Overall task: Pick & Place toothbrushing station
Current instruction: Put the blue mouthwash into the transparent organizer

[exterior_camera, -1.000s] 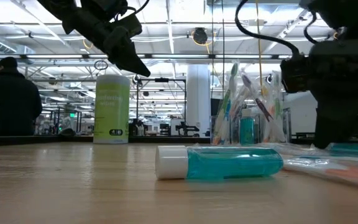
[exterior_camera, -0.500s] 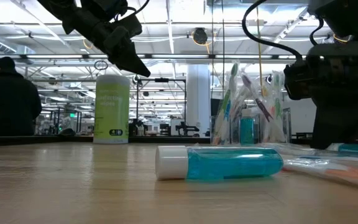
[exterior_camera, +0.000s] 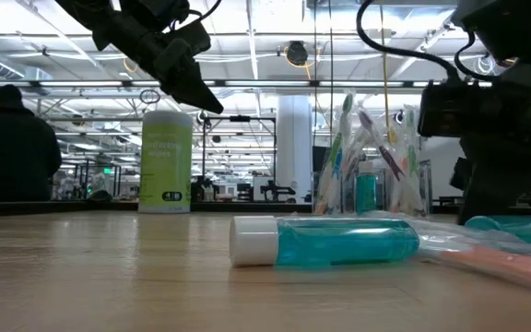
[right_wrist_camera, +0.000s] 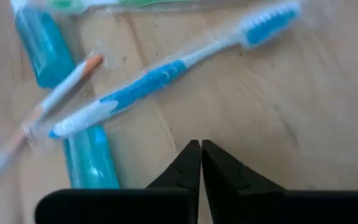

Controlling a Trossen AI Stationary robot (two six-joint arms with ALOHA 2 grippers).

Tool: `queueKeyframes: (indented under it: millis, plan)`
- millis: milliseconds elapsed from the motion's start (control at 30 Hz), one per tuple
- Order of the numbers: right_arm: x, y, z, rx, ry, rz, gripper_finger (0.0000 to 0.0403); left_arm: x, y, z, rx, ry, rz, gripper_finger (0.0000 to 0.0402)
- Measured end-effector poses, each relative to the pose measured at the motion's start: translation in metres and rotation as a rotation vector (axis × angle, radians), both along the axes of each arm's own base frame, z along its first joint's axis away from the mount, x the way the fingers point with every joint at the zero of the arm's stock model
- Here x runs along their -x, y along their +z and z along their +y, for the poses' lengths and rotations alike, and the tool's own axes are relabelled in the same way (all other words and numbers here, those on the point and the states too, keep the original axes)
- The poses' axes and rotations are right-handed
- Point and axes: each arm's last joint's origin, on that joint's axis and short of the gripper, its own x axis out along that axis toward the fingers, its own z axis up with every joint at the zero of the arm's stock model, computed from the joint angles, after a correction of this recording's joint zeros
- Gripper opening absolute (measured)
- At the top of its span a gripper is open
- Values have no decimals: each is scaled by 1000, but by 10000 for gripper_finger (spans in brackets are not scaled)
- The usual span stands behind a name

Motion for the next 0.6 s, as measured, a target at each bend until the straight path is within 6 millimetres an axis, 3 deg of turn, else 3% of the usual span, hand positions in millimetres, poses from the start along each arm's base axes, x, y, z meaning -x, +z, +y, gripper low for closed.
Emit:
queueKeyframes:
  millis: [200, 400, 600]
  plan:
    - [-4, 1, -7, 188, 186, -60, 30, 0, 0, 0, -2, -1, -1, 67]
    - [-4, 1, -7, 177, 160, -58, 40, 0, 0, 0, -2, -1, 0, 67]
    - [-2, 5, -1, 299, 325, -109, 41, 0, 0, 0, -1, -1, 0, 67]
